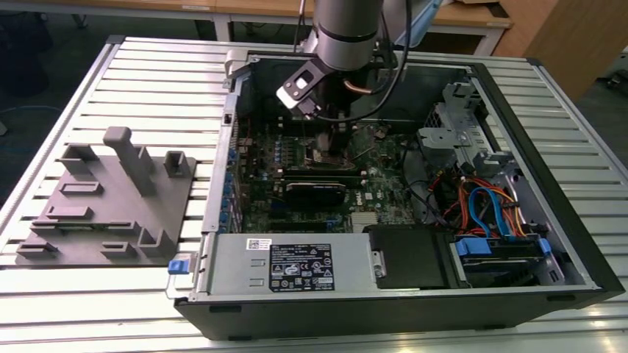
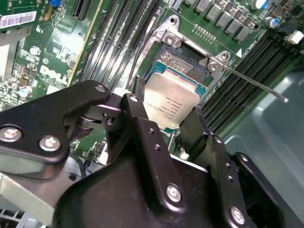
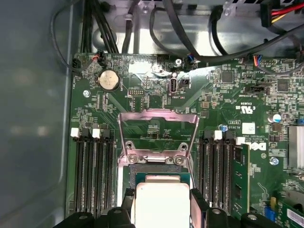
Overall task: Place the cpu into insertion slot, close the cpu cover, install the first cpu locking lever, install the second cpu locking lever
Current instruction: 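Place the cpu into insertion slot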
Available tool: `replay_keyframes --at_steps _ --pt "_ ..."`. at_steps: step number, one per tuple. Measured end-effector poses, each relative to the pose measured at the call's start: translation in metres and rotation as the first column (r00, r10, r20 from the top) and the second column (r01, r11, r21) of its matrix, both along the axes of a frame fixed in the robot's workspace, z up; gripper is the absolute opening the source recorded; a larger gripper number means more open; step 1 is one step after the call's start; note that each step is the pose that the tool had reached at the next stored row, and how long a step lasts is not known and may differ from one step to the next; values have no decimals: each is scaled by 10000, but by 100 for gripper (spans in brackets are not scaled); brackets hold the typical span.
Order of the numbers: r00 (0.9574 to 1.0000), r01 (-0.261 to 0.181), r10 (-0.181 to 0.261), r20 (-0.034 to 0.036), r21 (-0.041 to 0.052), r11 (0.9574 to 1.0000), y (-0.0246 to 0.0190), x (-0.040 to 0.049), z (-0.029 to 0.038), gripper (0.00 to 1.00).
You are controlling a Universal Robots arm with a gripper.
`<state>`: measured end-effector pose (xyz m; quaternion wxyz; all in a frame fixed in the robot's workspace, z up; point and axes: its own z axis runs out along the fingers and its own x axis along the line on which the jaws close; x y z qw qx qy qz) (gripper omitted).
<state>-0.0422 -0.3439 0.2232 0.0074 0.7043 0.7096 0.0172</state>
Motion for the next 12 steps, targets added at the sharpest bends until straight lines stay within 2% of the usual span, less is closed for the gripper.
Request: replay_keyframes --at_steps 2,12 --pt "10000 -1 1 0 0 10000 0 -2 -22 54" --pt "10000 0 0 0 0 10000 0 -15 -44 54"
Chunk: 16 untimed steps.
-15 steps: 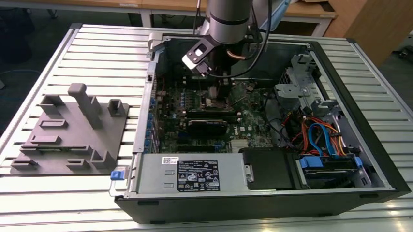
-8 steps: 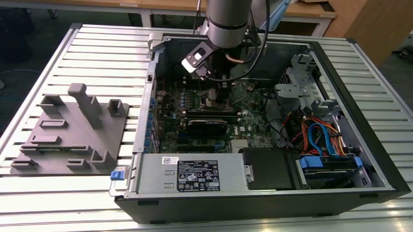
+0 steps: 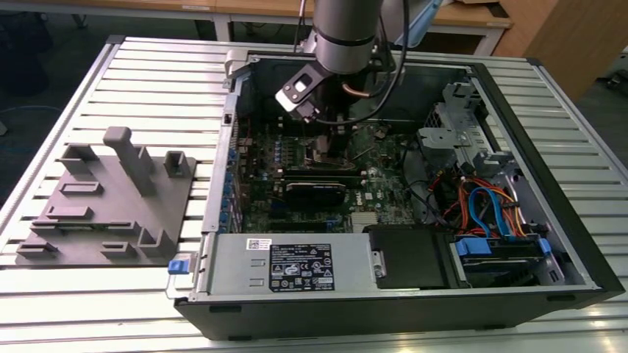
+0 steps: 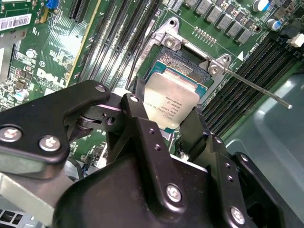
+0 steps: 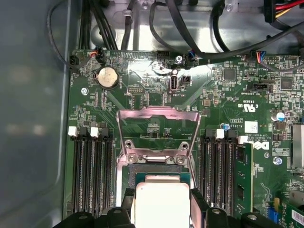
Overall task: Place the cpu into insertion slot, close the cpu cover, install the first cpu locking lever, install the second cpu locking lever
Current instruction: 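Place the cpu into insertion slot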
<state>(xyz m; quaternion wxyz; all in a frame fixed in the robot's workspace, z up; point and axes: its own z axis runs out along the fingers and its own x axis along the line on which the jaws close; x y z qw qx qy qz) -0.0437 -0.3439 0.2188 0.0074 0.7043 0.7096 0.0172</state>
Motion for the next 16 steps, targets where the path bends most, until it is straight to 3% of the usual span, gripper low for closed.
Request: replay_keyframes --at_steps 16 --pt "10000 -69 69 -1 1 10000 0 -10 -91 54"
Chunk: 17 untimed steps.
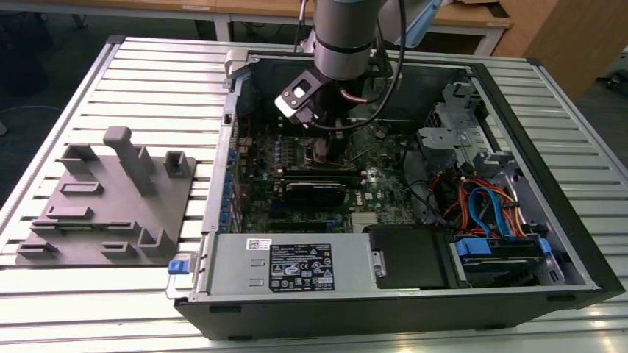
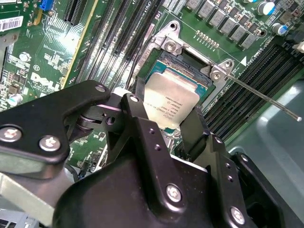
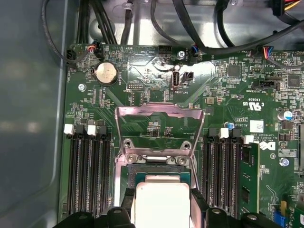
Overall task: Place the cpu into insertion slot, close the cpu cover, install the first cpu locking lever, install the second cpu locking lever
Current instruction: 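Place the cpu into insertion slot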
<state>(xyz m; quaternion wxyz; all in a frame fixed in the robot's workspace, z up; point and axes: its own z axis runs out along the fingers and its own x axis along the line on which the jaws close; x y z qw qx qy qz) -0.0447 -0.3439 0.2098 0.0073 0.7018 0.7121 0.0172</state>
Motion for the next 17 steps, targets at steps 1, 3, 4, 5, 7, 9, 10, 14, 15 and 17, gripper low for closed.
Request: replay_keyframes --at_steps 1,3,4,5,7,9,10,14,15,17 --pt "10000 8 -8 1 1 10000 0 0 -5 54" --pt "10000 25 -25 1 3 10000 0 0 -16 54" --pt "10000 39 -39 1 8 10000 1 0 -24 54" --pt "10000 56 -56 0 12 10000 2 -1 -31 54" --pt "10000 84 -84 0 15 10000 6 -3 -43 54" --pt "10000 87 -87 -1 14 10000 11 -3 -52 54" --pt "10000 87 -87 0 15 10000 13 -4 -56 54" --pt "10000 87 -87 1 17 10000 19 -7 -67 54" --pt "10000 88 -88 0 16 10000 20 -8 -70 54" --pt "10000 87 -87 1 16 10000 23 -11 -77 54"
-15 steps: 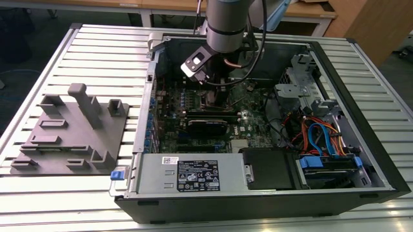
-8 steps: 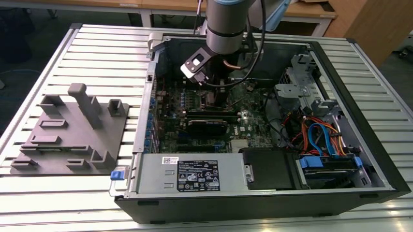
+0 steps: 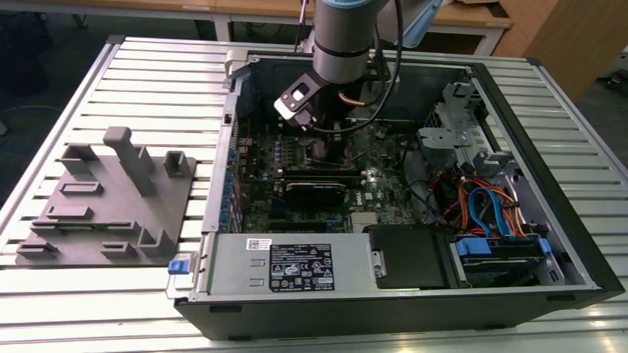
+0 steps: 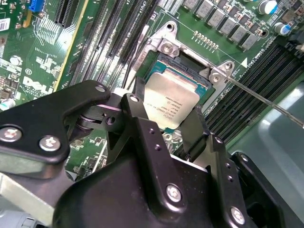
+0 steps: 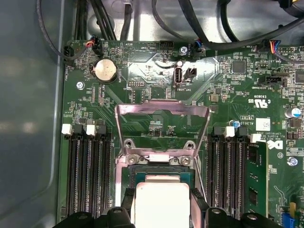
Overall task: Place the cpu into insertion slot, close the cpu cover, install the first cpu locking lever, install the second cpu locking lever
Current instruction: 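Place the cpu into insertion slot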
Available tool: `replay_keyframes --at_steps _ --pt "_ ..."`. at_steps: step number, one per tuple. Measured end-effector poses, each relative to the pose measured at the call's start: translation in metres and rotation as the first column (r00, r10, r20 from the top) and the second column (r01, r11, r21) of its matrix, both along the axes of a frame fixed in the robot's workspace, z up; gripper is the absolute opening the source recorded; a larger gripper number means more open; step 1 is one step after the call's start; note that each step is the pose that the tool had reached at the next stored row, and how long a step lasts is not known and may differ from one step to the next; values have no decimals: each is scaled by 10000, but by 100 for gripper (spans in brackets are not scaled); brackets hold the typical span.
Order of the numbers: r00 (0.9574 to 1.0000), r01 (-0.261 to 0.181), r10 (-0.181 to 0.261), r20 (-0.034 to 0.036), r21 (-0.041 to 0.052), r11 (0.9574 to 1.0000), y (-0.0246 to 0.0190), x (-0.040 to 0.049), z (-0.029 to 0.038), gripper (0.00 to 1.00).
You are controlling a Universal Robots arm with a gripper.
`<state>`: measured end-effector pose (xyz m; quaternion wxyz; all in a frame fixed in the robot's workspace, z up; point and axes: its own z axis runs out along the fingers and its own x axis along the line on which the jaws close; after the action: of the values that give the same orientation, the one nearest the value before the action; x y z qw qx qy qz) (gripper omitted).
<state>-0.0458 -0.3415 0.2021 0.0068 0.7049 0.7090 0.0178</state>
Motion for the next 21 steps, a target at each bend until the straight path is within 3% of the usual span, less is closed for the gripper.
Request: replay_keyframes --at_steps 21 --pt "10000 50 -50 0 0 10000 11 -5 -52 54"
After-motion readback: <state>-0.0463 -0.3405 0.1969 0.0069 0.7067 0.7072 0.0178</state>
